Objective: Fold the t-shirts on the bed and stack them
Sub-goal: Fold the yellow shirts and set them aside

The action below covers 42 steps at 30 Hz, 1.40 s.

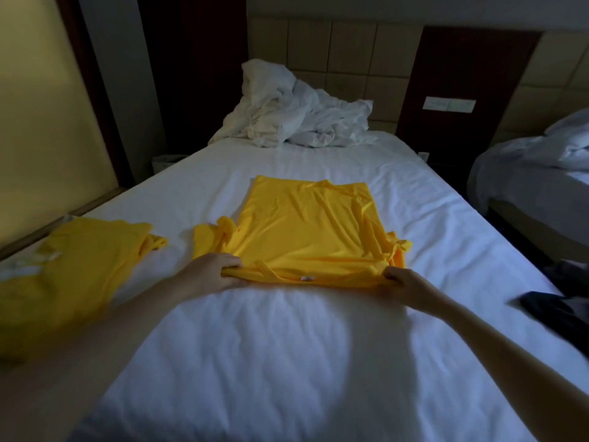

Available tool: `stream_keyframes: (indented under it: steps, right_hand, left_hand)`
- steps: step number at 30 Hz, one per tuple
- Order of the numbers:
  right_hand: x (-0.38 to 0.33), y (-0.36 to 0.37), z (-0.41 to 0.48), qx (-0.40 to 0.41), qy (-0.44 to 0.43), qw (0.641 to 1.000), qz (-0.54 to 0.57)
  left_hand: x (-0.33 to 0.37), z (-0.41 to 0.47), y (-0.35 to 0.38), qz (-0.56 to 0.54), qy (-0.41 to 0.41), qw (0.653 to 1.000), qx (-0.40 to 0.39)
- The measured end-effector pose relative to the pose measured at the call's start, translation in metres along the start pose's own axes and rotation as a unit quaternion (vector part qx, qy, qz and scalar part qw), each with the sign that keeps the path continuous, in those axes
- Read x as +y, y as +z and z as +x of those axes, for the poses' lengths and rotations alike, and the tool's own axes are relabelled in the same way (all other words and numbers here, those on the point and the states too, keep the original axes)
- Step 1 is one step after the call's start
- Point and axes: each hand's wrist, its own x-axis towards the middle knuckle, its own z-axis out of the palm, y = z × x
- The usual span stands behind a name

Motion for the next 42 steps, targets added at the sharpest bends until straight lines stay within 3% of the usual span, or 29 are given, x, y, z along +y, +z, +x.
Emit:
stream_keyframes:
  steps: [3, 6, 10, 14, 16, 19, 21, 26, 31, 33, 36, 40, 42]
  right_hand:
    - [-0.012, -0.02, -0.013, -0.122, 0.029, 0.99, 0.063]
    - [-0.021, -0.019, -0.037, -0.08, 0.048, 0.987, 0.131]
    - [-0.033, -0.012, -0.063, 0.018, 0.057, 0.995, 0.084]
    - [-0.044, -0.003, -0.086, -0.067, 0.076, 0.994, -0.028]
    - [-0.049, -0.001, -0.094, -0.046, 0.089, 0.991, -0.092]
    - [-0.057, -0.009, -0.107, 0.023, 0.102, 0.994, -0.042]
    - [-0.059, -0.017, -0.118, 0.025, 0.095, 0.995, -0.016]
    - [-0.065, -0.004, -0.155, 0.035, 0.035, 0.992, -0.116]
    - [-0.067, 0.031, -0.186, 0.008, 0.025, 0.981, -0.192]
    - [-0.076, 0.036, -0.186, 0.017, 0.005, 0.981, -0.191]
    - [-0.101, 0.047, -0.175, 0.022, -0.026, 0.983, -0.181]
    - [-0.15, 0.073, -0.144, -0.01, -0.07, 0.979, -0.191]
    - [-0.176, 0.089, -0.125, -0.026, -0.083, 0.98, -0.181]
  left_hand:
    - [0.011, -0.019, -0.006, -0.059, -0.021, 0.998, -0.022]
    - [0.024, -0.039, -0.006, -0.088, -0.01, 0.995, -0.046]
    - [0.045, -0.063, -0.01, -0.081, -0.001, 0.995, -0.055]
    - [0.053, -0.081, -0.001, 0.02, -0.004, 0.992, -0.122]
    - [0.057, -0.084, 0.001, 0.007, -0.003, 0.997, -0.078]
    - [0.071, -0.093, -0.009, -0.064, -0.007, 0.998, 0.027]
    - [0.079, -0.105, -0.013, -0.086, -0.026, 0.995, 0.048]
    - [0.085, -0.151, 0.025, 0.118, -0.045, 0.987, -0.104]
    - [0.085, -0.171, 0.04, 0.146, -0.046, 0.98, -0.128]
    - [0.086, -0.167, 0.033, 0.061, -0.061, 0.986, -0.145]
    - [0.087, -0.161, 0.018, -0.191, -0.103, 0.976, -0.024]
    - [0.064, -0.152, 0.002, -0.23, -0.23, 0.936, 0.132]
    - [0.052, -0.144, -0.004, -0.317, -0.295, 0.887, 0.158]
